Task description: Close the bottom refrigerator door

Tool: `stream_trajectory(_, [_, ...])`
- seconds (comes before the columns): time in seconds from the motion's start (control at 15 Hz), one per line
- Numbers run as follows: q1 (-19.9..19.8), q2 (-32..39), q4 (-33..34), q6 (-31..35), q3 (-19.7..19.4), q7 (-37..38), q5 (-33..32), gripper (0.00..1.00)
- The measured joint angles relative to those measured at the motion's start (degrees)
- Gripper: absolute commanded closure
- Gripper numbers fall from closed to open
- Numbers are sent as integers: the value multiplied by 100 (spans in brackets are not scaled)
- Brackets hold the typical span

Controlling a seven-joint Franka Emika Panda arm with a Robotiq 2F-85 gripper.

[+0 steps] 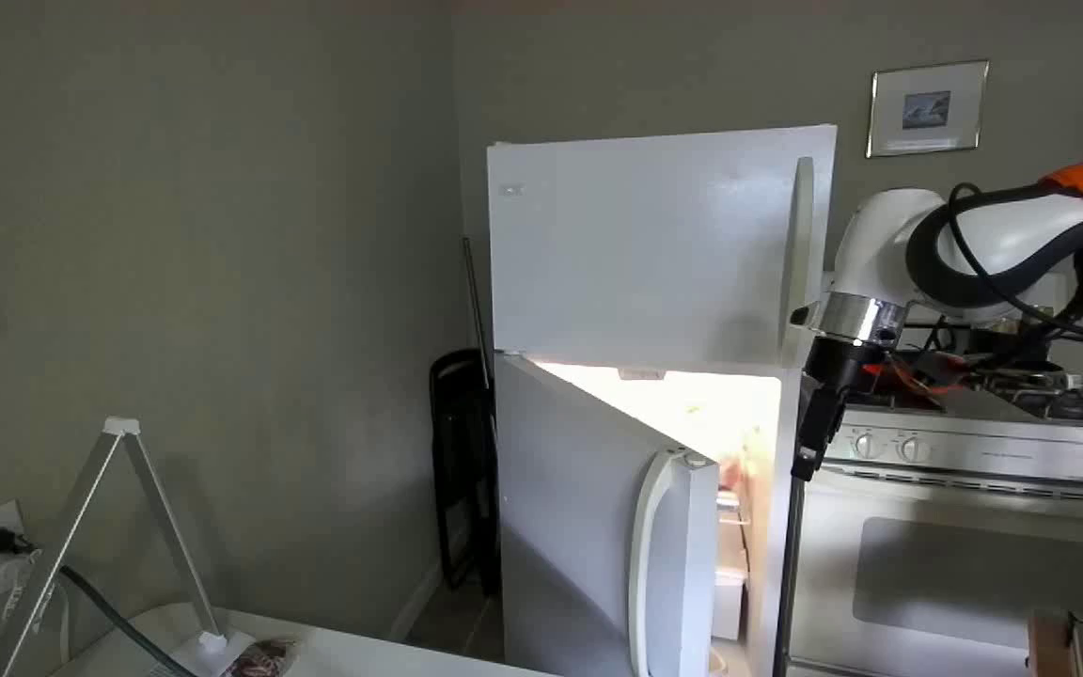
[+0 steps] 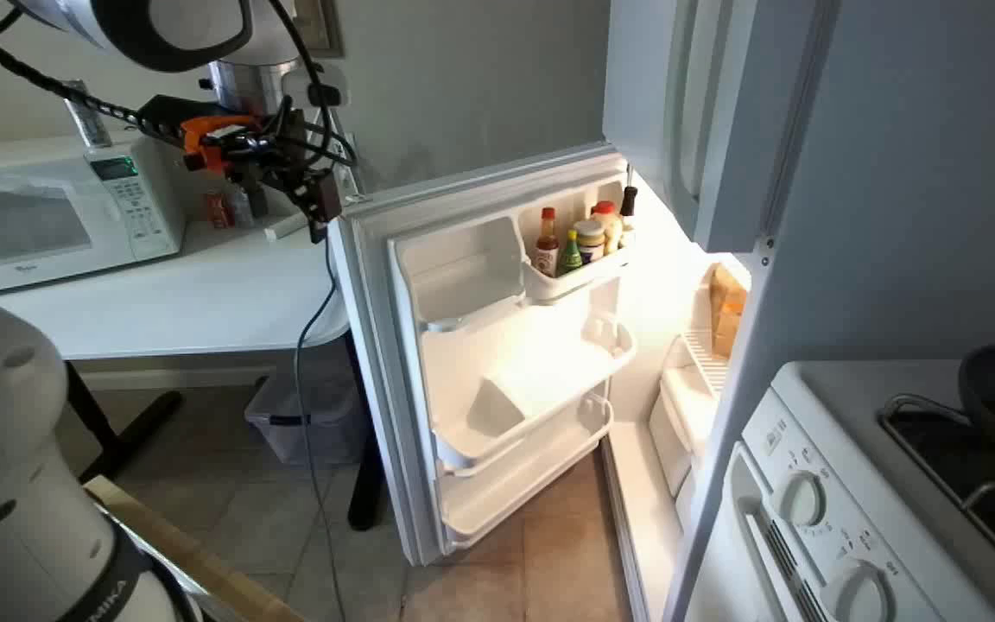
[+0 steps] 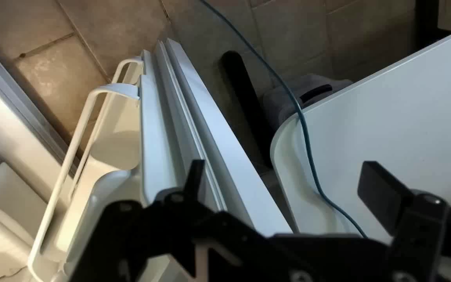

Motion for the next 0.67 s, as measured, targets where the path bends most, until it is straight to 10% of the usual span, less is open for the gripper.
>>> stream_trajectory(0.67, [-3, 29, 30, 0, 82, 59, 0, 0])
